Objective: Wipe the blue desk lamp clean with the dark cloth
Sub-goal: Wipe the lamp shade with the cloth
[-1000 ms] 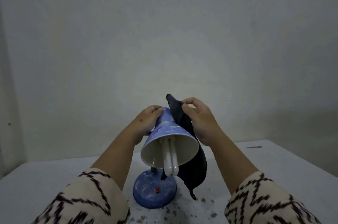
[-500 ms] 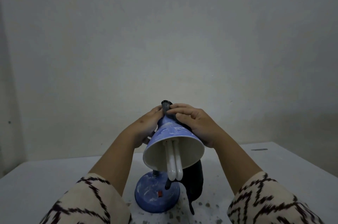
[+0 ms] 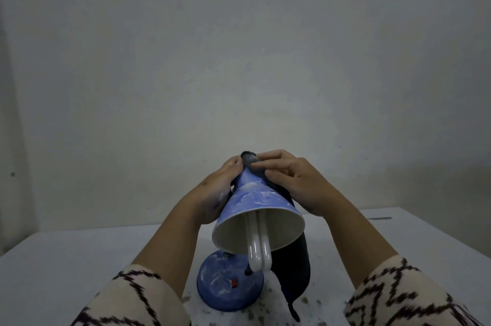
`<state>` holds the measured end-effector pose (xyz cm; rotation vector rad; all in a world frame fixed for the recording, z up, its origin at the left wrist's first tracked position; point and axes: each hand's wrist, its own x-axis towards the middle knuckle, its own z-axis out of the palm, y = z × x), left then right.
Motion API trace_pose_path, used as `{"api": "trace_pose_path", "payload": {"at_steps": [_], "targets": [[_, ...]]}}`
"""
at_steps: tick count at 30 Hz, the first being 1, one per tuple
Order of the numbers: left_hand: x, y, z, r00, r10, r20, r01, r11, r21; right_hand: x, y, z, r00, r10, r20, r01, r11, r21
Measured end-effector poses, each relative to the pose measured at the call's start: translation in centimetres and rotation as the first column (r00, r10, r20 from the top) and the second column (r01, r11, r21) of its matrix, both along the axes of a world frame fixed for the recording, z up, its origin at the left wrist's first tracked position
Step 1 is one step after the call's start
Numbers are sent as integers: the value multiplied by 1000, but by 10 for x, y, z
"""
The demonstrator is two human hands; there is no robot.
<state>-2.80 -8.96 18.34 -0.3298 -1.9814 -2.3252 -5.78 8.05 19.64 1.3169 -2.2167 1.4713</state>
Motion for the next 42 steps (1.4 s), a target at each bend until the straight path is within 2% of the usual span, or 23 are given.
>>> {"api": "trace_pose_path", "payload": {"at_steps": [3, 6, 11, 17, 20, 23, 26, 30, 33, 39, 42], "targets": [[0, 0, -1, 1000, 17, -19, -17, 999, -27, 4, 4, 0, 999, 34, -5, -34, 999, -5], [0, 0, -1, 1000, -1, -11, 1, 1000, -23, 0, -1, 1, 998, -47, -48, 45, 999, -29], [4, -1, 0, 1000, -1, 2, 1, 999, -43, -4, -14, 0, 995, -97, 29, 100, 984, -145], [6, 0, -2, 999, -5, -34, 4, 999, -32, 8, 1, -9, 999, 35, 29, -30, 989, -146], [8, 1, -2, 999, -42, 15, 42, 998, -38, 8, 4, -6, 999, 7, 51, 0, 991, -136], [10, 1, -3, 993, -44, 107, 43, 999, 10, 7, -5, 3, 996, -90, 8, 90, 994, -67], [10, -2, -3, 994, -12, 110, 8, 999, 35, 8, -14, 14, 982, -162, -94, 168, 984, 63], [11, -1, -3, 1000, 11, 29, -11, 1000, 19, 18, -13, 20, 974, -89, -209, 140, 961, 239], [10, -1, -6, 1000, 1, -2, -1, 1000, 19, 23, -9, 24, 970, -54, -235, 135, 931, 340], [11, 0, -5, 999, 15, -30, -13, 998, 61, 16, -19, 34, 937, -187, -296, 287, 894, 345], [12, -1, -5, 999, 17, -32, -15, 998, 67, 16, -24, 33, 917, -188, -351, 317, 879, 357]]}}
